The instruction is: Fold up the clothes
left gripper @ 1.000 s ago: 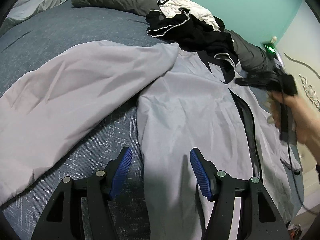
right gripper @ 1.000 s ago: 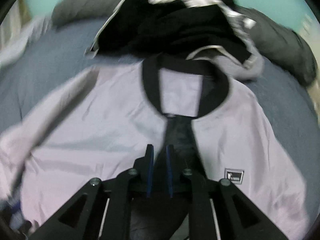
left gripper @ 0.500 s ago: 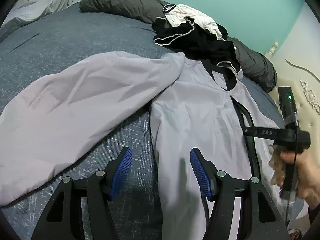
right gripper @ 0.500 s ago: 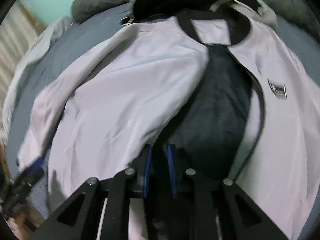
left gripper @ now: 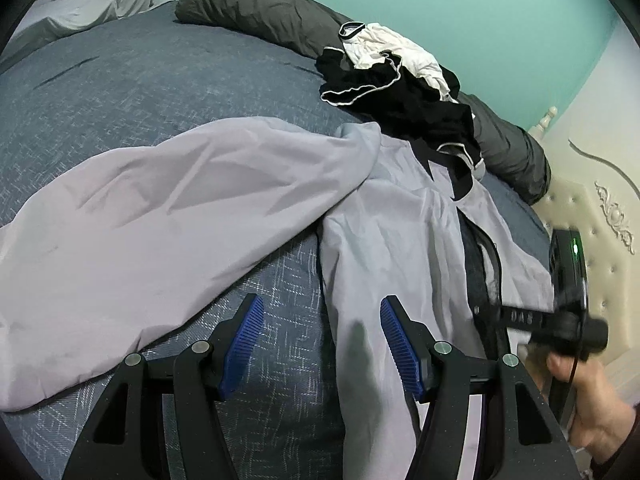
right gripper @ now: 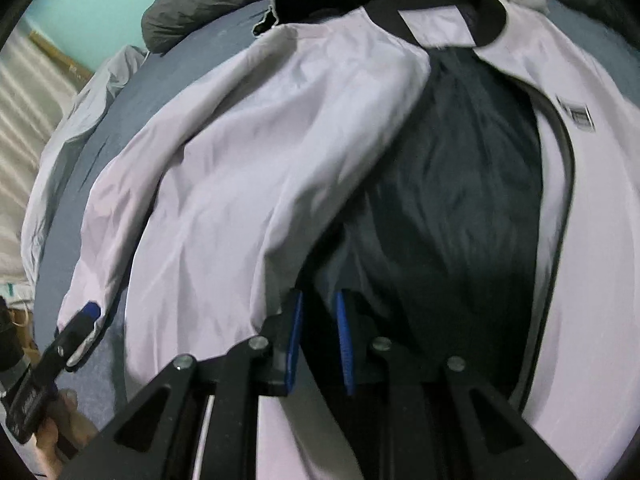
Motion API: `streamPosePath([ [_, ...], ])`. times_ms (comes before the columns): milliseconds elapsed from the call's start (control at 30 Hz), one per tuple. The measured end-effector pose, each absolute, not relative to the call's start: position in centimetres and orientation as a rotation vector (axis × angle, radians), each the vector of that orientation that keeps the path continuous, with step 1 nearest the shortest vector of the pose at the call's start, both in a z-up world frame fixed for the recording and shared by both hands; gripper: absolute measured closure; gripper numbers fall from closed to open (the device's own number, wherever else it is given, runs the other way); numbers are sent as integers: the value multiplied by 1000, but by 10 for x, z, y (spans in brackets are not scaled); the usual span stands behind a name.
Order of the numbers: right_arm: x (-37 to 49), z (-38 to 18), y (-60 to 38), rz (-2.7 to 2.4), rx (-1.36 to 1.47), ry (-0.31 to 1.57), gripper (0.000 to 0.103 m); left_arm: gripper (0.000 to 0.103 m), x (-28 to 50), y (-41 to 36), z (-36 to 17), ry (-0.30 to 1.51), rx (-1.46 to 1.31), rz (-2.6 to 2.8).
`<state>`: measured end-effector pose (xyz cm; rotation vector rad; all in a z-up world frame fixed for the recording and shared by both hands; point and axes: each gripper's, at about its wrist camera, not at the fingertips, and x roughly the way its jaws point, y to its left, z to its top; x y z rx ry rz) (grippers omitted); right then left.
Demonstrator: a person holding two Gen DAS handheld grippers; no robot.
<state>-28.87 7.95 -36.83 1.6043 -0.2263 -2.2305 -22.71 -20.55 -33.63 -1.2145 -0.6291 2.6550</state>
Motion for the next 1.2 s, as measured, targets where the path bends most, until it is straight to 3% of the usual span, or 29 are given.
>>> streamPosePath([
  [233,-288,-352,82,-2271,1527,-372,76,38,-222,-209,-335,-638,-1206,2660],
  [567,-299,-381,41,-2237,1614,-243,75,38,-223,-210,-335,-639,-1206,2656],
  [700,-293,-383,25,-2263,1593,-105,76,38,-224,-212,-336,-645,-1204,2656],
  [767,-289,-381,17,-2265,1560,-20,88,38,-224,-211,-336,-645,-1204,2656],
  [867,-286,-380,16,-2250,1538,-6,99,38,-224,-211,-336,-644,-1204,2655],
  [1200,-284,-354,58,-2292,1468,-44,103,38,-223,-215,-336,-659,-1198,2660],
])
